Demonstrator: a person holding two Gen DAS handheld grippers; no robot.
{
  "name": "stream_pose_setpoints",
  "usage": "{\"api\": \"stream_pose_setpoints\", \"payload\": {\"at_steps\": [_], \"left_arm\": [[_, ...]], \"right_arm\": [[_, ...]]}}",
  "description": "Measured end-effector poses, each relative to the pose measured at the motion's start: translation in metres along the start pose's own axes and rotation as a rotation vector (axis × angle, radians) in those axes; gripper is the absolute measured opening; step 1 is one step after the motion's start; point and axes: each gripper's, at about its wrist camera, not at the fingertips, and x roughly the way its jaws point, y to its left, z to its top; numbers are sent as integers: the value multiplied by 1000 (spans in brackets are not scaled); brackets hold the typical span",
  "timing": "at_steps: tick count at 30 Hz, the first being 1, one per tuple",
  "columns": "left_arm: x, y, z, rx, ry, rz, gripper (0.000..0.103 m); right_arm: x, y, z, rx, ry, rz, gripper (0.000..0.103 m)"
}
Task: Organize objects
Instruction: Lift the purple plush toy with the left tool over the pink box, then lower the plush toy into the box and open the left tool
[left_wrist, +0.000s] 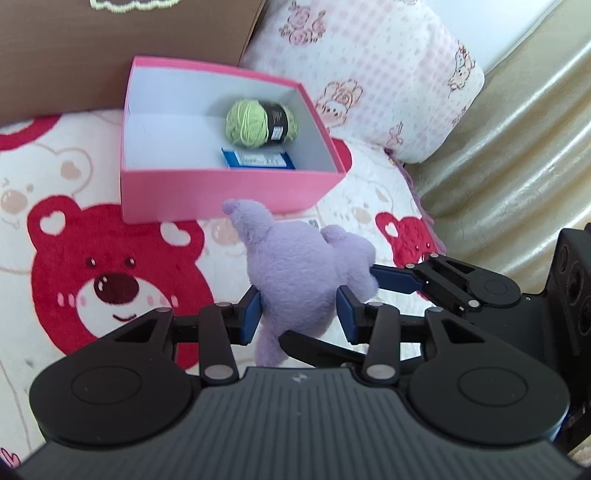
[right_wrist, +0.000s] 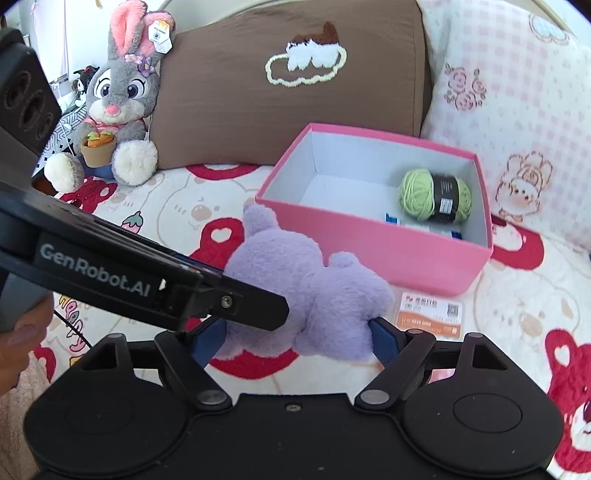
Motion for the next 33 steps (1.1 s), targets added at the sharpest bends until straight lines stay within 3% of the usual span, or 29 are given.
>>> {"api": "stream_pose_setpoints", "payload": {"at_steps": [10,19,27,33], "left_arm": [[-23,-4,39,-10,-31,28,41],[-29,3,96,-33,-83,66,42],[6,33,145,-94,-72,154,42],[51,60,162,-151,-4,194,43]], "right_arm": [[-6,-3,47,-38,-20,13,86],[-2,-15,103,-126,-76,36,82],[44,-38,139,-104,-48,86,70],[88,-61,149,-84,32,106,65]]}}
